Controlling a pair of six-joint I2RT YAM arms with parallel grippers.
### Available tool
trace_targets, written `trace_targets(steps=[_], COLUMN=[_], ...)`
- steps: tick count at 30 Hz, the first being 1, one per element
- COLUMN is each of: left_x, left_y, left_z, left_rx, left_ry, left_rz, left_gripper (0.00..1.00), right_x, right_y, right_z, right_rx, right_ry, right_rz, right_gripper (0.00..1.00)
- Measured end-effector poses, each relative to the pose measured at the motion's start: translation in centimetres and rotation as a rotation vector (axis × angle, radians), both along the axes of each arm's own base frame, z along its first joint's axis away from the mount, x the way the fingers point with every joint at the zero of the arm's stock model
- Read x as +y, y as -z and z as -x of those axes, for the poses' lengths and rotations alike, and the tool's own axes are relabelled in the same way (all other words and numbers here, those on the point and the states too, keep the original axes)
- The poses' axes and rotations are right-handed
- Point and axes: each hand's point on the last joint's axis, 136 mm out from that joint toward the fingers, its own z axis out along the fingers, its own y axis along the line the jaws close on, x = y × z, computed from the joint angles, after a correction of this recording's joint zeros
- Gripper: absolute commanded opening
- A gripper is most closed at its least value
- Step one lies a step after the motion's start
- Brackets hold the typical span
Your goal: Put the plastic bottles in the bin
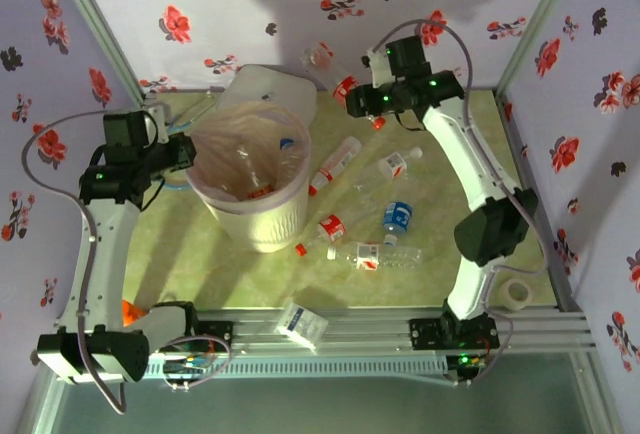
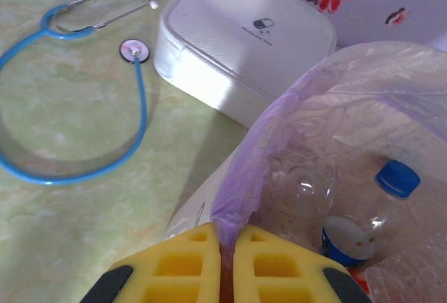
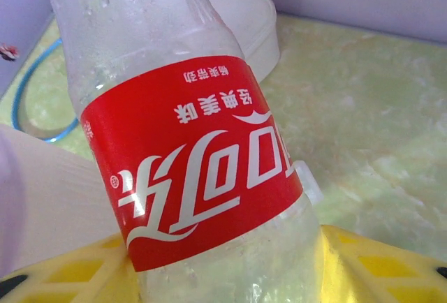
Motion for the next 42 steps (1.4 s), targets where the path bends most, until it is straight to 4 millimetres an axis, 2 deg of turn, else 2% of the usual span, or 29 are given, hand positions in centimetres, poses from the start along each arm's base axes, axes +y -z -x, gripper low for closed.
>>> trace_targets(steps=[4, 7, 11, 15, 19, 26, 34, 36, 38, 42], left_x=[-1.5, -2.2, -2.9, -3.2, -3.3, -3.3, -3.4, -3.4, -3.4, -3.4], left_y=[-0.1, -0.1, -0.1, -0.2, -0.2, -0.2, -0.2, -0.2, -0.2, -0.2], left_z=[-0.4, -0.6, -0.8, -0.9, -0.9, -1.0, -1.0, -1.0, -1.0, -1.0], left_rx=[-0.012, -0.017, -0.022, -0.025, -0.026, -0.029, -0.037, -0.038, -0.038, -0.038], left_ry=[0.044, 0.062, 0.079, 0.082, 0.083, 0.08, 0.081, 0.081, 0.081, 0.081], left_rz=[0.002, 0.005, 0.007, 0.015, 0.017, 0.015, 0.018, 0.018, 0.018, 0.018], left_gripper=[0.04, 0.04, 0.04, 0.03, 0.03, 0.03, 0.03, 0.03, 0.03, 0.03], right_x=[0.1, 1.7, 6.3, 11.1, 14.4, 18.2, 19.6, 19.6, 19.7, 19.2], right_y=[-3.8, -6.4, -8.1, -8.6, -7.4, -2.8, 1.0, 2.2, 2.5, 2.2], right_z=[2.2, 4.6, 8.3, 10.8, 11.2, 11.5, 12.0, 12.1, 12.1, 12.0], right_rx=[-0.056, -0.097, -0.12, -0.107, -0.074, 0.031, 0.102, 0.127, 0.131, 0.103], right_ry=[0.003, -0.04, -0.169, -0.285, -0.329, -0.371, -0.38, -0.377, -0.377, -0.379], right_rz=[-0.056, -0.096, -0.135, -0.18, -0.198, -0.196, -0.2, -0.188, -0.183, -0.147], right_gripper=[0.59, 0.58, 0.59, 0.58, 0.59, 0.61, 0.69, 0.75, 0.82, 0.87])
